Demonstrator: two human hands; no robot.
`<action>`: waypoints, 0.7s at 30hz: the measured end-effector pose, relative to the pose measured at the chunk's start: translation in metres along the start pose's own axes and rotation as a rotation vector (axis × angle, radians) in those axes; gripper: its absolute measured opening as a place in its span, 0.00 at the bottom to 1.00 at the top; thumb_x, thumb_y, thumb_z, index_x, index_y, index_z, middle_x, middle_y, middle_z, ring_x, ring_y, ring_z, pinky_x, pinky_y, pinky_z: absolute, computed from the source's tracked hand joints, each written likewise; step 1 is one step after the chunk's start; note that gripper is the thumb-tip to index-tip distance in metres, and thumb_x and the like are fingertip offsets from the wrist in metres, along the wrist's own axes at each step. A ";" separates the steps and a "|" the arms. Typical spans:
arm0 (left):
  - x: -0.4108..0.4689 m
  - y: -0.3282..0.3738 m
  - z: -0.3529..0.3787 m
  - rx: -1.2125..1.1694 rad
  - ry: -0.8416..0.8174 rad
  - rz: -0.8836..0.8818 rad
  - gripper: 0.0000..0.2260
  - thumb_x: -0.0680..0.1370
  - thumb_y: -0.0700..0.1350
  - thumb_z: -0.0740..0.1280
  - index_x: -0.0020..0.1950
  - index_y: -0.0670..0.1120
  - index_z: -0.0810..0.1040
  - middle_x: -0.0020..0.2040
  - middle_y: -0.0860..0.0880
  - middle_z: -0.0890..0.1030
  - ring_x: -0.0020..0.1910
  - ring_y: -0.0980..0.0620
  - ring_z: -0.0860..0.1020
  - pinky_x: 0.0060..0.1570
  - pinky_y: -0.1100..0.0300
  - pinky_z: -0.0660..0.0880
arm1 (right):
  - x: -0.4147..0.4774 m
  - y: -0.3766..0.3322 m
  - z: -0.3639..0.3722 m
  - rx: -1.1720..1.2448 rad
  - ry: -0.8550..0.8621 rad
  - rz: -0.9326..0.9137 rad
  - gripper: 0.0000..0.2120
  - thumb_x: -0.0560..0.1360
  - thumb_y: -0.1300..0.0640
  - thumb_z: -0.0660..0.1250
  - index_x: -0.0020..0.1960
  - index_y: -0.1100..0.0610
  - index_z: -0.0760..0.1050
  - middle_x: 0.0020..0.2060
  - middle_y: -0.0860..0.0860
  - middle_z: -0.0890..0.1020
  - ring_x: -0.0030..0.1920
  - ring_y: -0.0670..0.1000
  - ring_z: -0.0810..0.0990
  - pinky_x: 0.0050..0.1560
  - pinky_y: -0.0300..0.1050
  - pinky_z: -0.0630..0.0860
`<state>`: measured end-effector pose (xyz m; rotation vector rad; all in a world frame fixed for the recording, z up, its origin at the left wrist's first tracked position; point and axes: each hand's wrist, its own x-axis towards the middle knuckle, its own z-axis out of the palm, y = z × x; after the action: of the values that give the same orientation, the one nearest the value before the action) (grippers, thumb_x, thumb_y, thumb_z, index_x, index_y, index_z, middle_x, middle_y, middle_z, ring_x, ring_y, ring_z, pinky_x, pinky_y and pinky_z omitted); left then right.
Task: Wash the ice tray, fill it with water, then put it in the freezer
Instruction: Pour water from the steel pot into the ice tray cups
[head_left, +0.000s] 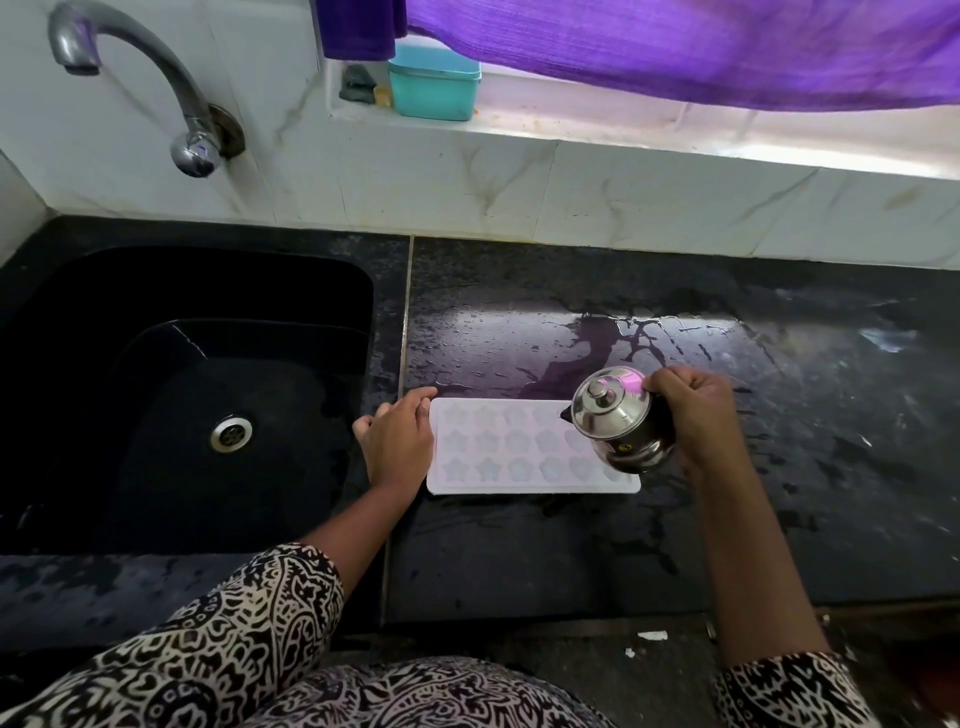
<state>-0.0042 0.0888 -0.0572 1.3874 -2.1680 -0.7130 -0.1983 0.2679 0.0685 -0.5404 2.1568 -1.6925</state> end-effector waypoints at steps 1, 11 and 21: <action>0.000 0.000 0.000 0.000 0.000 0.000 0.13 0.82 0.46 0.56 0.61 0.55 0.78 0.50 0.53 0.83 0.54 0.52 0.75 0.55 0.54 0.57 | 0.000 0.000 0.000 0.000 0.002 -0.001 0.16 0.70 0.66 0.65 0.26 0.57 0.66 0.24 0.53 0.68 0.26 0.50 0.66 0.31 0.40 0.67; 0.000 0.000 -0.001 -0.007 0.003 0.009 0.12 0.82 0.48 0.56 0.59 0.56 0.78 0.51 0.55 0.83 0.54 0.52 0.75 0.50 0.57 0.54 | 0.001 0.000 0.001 0.002 -0.002 0.007 0.17 0.71 0.65 0.65 0.26 0.56 0.66 0.20 0.48 0.69 0.23 0.47 0.67 0.29 0.39 0.69; -0.001 0.003 -0.003 -0.010 0.008 0.005 0.12 0.82 0.47 0.56 0.57 0.55 0.78 0.53 0.54 0.83 0.55 0.51 0.75 0.48 0.59 0.52 | 0.002 0.001 -0.003 0.039 0.003 -0.028 0.21 0.70 0.67 0.64 0.22 0.53 0.65 0.16 0.44 0.66 0.19 0.43 0.64 0.23 0.32 0.65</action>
<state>-0.0035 0.0902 -0.0530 1.3771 -2.1577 -0.7150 -0.2015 0.2694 0.0680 -0.5602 2.1234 -1.7474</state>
